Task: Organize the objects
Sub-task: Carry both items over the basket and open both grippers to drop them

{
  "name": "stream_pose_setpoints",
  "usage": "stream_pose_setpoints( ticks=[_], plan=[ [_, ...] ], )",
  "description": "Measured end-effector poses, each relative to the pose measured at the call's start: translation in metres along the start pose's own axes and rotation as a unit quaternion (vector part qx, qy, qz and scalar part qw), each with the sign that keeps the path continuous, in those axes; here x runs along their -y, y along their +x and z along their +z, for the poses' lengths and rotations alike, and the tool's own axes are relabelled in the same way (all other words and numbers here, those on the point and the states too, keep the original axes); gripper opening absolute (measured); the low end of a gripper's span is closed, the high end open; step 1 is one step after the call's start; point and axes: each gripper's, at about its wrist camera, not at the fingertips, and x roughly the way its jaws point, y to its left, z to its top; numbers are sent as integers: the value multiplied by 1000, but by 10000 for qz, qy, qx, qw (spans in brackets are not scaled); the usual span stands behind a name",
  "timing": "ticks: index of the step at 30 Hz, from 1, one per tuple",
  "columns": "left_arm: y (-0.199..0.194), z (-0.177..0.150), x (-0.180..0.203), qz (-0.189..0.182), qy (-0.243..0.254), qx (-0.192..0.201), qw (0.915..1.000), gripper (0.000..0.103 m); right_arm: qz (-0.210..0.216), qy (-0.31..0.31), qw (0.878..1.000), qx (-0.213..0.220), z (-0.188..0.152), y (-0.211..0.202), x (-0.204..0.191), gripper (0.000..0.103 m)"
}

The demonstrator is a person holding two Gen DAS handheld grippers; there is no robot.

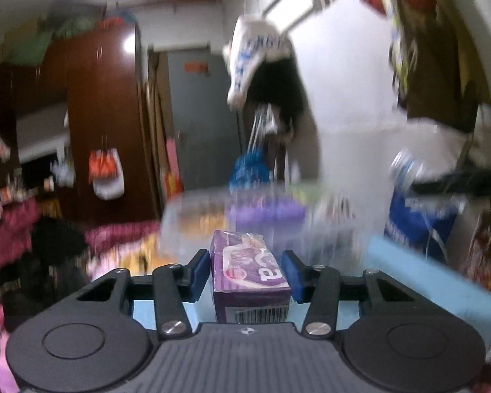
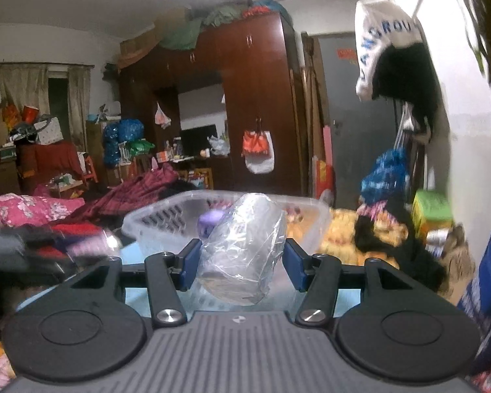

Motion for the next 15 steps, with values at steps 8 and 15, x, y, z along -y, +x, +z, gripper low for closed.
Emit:
stream_pose_setpoints(
  ticks=[8,15],
  plan=[
    [106,69,-7,199,87,-689,9974,52,-678,-395,9942,-740,34,87,-8,57],
    [151,47,-20,-15,-157,-1331,9910,52,-1021,-243,9826,-1533,21,138,6,57]
  ],
)
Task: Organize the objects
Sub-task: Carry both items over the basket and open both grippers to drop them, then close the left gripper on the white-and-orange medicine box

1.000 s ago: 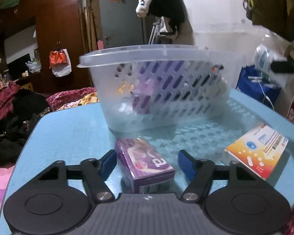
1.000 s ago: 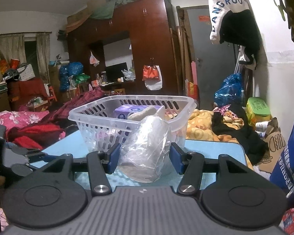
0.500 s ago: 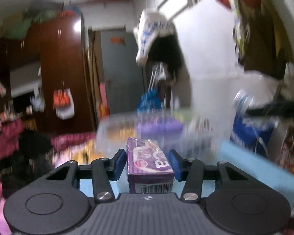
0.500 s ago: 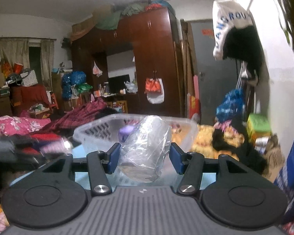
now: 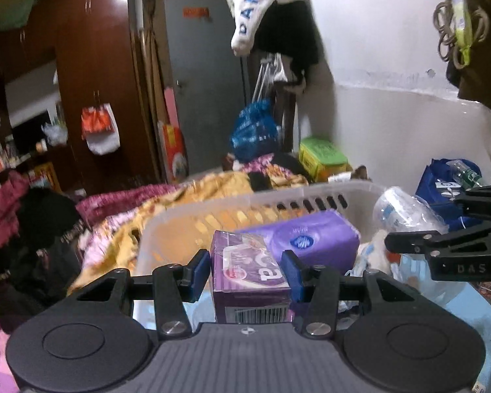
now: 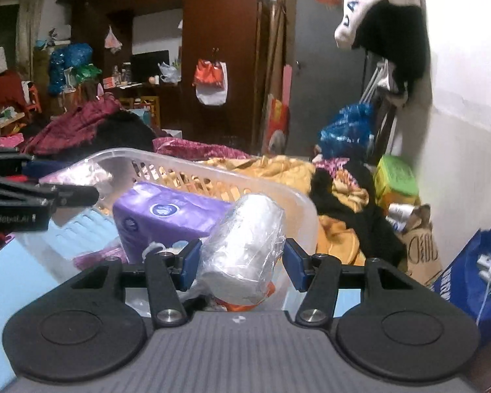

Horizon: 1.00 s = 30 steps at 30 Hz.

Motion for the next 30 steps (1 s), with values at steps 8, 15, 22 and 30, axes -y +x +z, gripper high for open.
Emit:
stream_pose_setpoints(
  ticks=[8,15,22,30],
  plan=[
    [15,-13,-9,-276,-282,-368,9985,52,283,-6,9994,-218,-2,5,-4,67],
    [-2,-16,-5,-291,-213,-30,9993,75,155,-85,9996,202,-1,-14,-5,102],
    [-90,-22,0,79,146,845,9963,85,116,-103,9937,1108,-18,-79,12,103],
    [-183,-28,-5,277,473,976,9937,92,315,171,9842,1734,-62,-153,41,103]
  ],
)
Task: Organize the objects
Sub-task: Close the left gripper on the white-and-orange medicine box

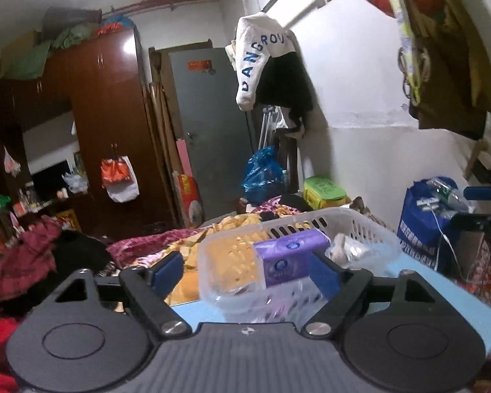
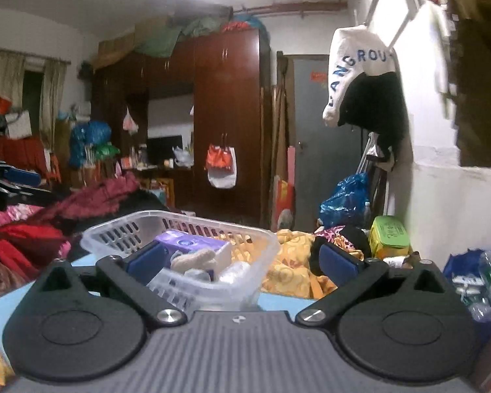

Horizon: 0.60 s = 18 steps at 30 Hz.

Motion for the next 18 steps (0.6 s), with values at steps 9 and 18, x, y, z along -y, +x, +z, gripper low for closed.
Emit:
stream_pose_setpoints(
  ticks=[9,18],
  plan=[
    [13,-107,53,-890,-214,-129,9957,96,499,439,9955,-680,-86,1,0,103],
    [39,-163,97,-1209,-334,123,9920,79,909,150,9933,-696,-135,25,-17,78]
  ],
)
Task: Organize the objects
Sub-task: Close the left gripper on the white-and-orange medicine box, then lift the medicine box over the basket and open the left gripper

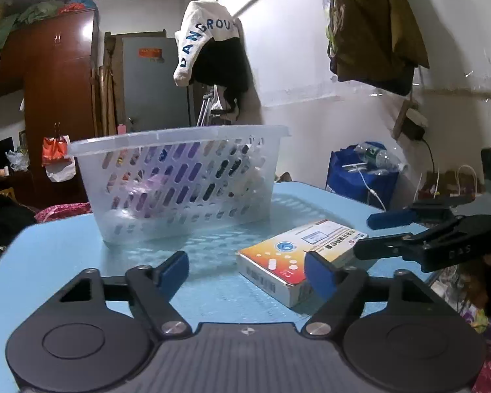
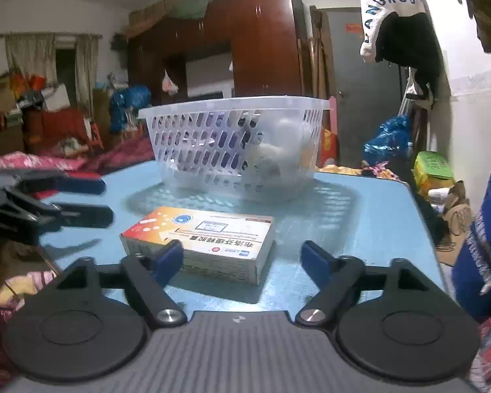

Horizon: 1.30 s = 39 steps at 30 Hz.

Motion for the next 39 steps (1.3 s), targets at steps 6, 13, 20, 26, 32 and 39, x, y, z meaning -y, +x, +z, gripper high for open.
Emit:
stream_pose_setpoints(
  ticks=[6,13,20,26,32,39],
  plan=[
    [14,-20,13,-416,143,-34,9990,63,336,-69,9994,11,-14,1,1,71],
    [22,-28,19,-619,235,13,9978,52,444,-293,9986,74,-28,-8,-5,60],
    [12,-27,19,-552,280,258,9978,47,304,-357,9986,225,-29,-17,-12,52],
    [-9,-19,16,-479,317,602,9965,45,124,-597,9969,490,-19,-31,-31,46],
    [-42,13,5,-386,363,1092,9926,45,100,-860,9928,830,13,-47,-51,44],
    [-54,97,-31,-188,454,1546,9867,45,57,-1174,9841,1331,99,-41,-65,44]
  ],
)
